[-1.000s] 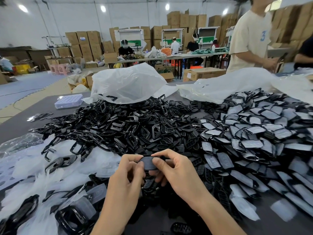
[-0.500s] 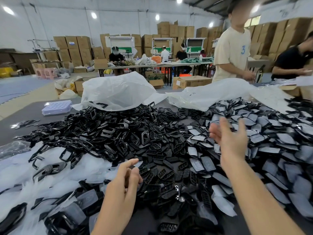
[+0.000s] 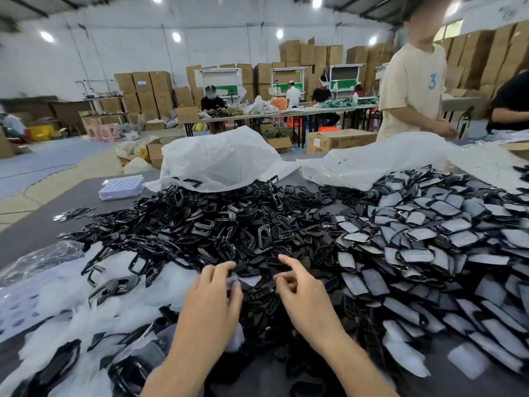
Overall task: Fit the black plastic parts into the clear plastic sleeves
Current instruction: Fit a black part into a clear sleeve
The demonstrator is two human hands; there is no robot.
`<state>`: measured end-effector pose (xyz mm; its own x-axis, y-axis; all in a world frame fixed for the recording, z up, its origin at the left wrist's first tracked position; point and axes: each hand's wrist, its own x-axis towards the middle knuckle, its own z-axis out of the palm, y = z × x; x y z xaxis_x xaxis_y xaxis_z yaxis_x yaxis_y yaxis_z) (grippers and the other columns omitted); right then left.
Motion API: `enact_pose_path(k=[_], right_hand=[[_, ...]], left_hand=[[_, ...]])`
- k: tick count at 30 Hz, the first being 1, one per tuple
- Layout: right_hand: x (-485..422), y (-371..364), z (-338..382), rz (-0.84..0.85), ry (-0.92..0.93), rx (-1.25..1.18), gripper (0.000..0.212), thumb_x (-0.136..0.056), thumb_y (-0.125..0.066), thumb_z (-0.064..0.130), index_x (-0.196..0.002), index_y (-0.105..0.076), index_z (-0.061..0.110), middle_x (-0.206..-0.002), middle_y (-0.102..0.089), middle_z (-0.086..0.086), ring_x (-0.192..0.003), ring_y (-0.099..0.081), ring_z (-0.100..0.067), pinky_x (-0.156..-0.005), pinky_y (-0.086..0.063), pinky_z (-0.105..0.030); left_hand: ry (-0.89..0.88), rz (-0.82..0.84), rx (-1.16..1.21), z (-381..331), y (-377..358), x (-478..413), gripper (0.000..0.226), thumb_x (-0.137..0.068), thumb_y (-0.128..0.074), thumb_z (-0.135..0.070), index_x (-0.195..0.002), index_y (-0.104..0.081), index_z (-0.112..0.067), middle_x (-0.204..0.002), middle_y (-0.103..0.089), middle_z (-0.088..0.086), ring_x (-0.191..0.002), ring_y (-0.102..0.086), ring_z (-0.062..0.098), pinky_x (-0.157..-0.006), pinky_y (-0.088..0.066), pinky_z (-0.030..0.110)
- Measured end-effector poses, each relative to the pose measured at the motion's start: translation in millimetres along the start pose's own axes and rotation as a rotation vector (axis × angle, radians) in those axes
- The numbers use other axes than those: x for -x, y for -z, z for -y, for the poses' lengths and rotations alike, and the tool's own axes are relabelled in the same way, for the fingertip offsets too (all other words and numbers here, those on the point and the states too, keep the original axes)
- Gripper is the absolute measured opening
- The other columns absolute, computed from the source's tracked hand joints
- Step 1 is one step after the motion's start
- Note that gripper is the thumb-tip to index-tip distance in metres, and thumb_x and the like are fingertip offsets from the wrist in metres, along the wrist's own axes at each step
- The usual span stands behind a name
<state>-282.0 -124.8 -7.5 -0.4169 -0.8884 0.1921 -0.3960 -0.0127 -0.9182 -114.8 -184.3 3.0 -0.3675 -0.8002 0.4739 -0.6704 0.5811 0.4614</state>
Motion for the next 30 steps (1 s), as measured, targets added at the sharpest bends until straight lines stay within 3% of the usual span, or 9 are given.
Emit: enact_pose_path(k=[4,7,10,13,15,23,26,28,30], right_hand=[[-2.1,1.3,-6.5,0.002,-0.033,-0.008,0.034,-0.104,-0.051,0.022,-0.131,-0.058,0.041,-0.094,-0.068,0.025,-0.080,-0.069,-0.020,-0.065,-0.052,-0.029],[-4.3,1.1,-9.1,0.001,-0.032,-0.045,0.032,-0.104,-0.050,0.021,-0.124,-0.058,0.045,-0.095,-0.067,0.030,-0.078,-0.069,-0.007,-0.059,-0.050,-0.017],[-7.2,1.9,-11.3,-0.015,-0.041,-0.094,0.034,-0.104,-0.050,0.018,-0.119,-0.057,0.047,-0.094,-0.067,0.030,-0.078,-0.069,0.000,-0.064,-0.049,-0.011],[-8.1,2.8,-12.2,-0.014,-0.034,-0.118,0.036,-0.104,-0.049,0.018,-0.114,-0.055,0.052,-0.094,-0.067,0.029,-0.079,-0.070,0.000,-0.065,-0.050,-0.011],[-7.4,2.7,-12.4,-0.018,-0.029,-0.126,0.036,-0.104,-0.049,0.019,-0.114,-0.055,0.053,-0.095,-0.067,0.029,-0.079,-0.070,0.000,-0.065,-0.051,-0.012],[-6.0,4.2,-12.2,-0.025,-0.032,-0.157,0.032,-0.104,-0.050,0.021,-0.123,-0.057,0.046,-0.097,-0.071,0.013,-0.080,-0.070,0.000,-0.066,-0.051,-0.011],[-5.8,5.5,-11.4,-0.019,-0.034,-0.184,0.032,-0.105,-0.050,0.021,-0.122,-0.057,0.046,-0.097,-0.071,0.012,-0.079,-0.070,-0.001,-0.065,-0.052,-0.012],[-5.5,6.4,-10.2,-0.014,-0.033,-0.203,0.032,-0.105,-0.050,0.021,-0.120,-0.057,0.048,-0.096,-0.071,0.015,-0.079,-0.070,-0.001,-0.064,-0.052,-0.013],[-4.4,6.4,-7.3,-0.009,-0.027,-0.208,0.031,-0.105,-0.050,0.024,-0.117,-0.056,0.052,-0.097,-0.069,0.022,-0.080,-0.069,0.000,-0.065,-0.051,-0.012]], left_hand=[[0.141,0.106,-0.203,15.1,-1.2,-42.6,0.050,-0.100,-0.052,-0.039,-0.144,-0.045,-0.017,-0.133,-0.048,0.013,-0.118,-0.050,0.033,-0.095,-0.042,0.037],[0.206,0.250,-0.344,13.9,-9.0,-69.1,0.067,-0.098,-0.045,-0.058,-0.153,-0.029,-0.023,-0.145,-0.037,0.017,-0.128,-0.042,0.040,-0.103,-0.039,0.043],[0.201,0.381,-0.451,7.4,-19.5,-84.0,0.077,-0.095,-0.046,-0.063,-0.157,-0.016,-0.028,-0.153,-0.030,0.013,-0.134,-0.037,0.042,-0.105,-0.039,0.048],[0.086,0.323,-0.523,2.6,-26.0,-81.1,0.062,-0.100,-0.048,-0.049,-0.153,-0.023,-0.028,-0.142,-0.042,0.005,-0.123,-0.049,0.035,-0.086,-0.046,0.041],[-0.028,0.239,-0.617,3.1,-28.4,-76.1,0.049,-0.101,-0.049,-0.041,-0.145,-0.032,-0.028,-0.131,-0.048,0.000,-0.112,-0.056,0.029,-0.070,-0.042,0.035],[-0.297,0.247,-0.868,6.9,-21.9,-76.0,0.040,-0.095,-0.061,-0.033,-0.127,-0.039,-0.026,-0.119,-0.051,-0.001,-0.094,-0.065,0.023,-0.056,-0.031,0.034],[-0.340,0.144,-0.783,8.8,-14.1,-76.9,0.030,-0.092,-0.065,-0.027,-0.116,-0.047,-0.027,-0.102,-0.057,-0.006,-0.083,-0.068,0.018,-0.051,-0.028,0.031],[-0.238,0.050,-0.523,9.8,-1.9,-78.4,0.013,-0.099,-0.054,-0.033,-0.113,-0.053,-0.033,-0.095,-0.064,-0.009,-0.081,-0.068,0.018,-0.053,-0.035,0.030],[-0.053,0.062,-0.117,8.7,10.4,-77.0,0.008,-0.099,-0.054,-0.037,-0.106,-0.056,-0.039,-0.081,-0.068,-0.011,-0.069,-0.067,0.014,-0.055,-0.044,0.030]])
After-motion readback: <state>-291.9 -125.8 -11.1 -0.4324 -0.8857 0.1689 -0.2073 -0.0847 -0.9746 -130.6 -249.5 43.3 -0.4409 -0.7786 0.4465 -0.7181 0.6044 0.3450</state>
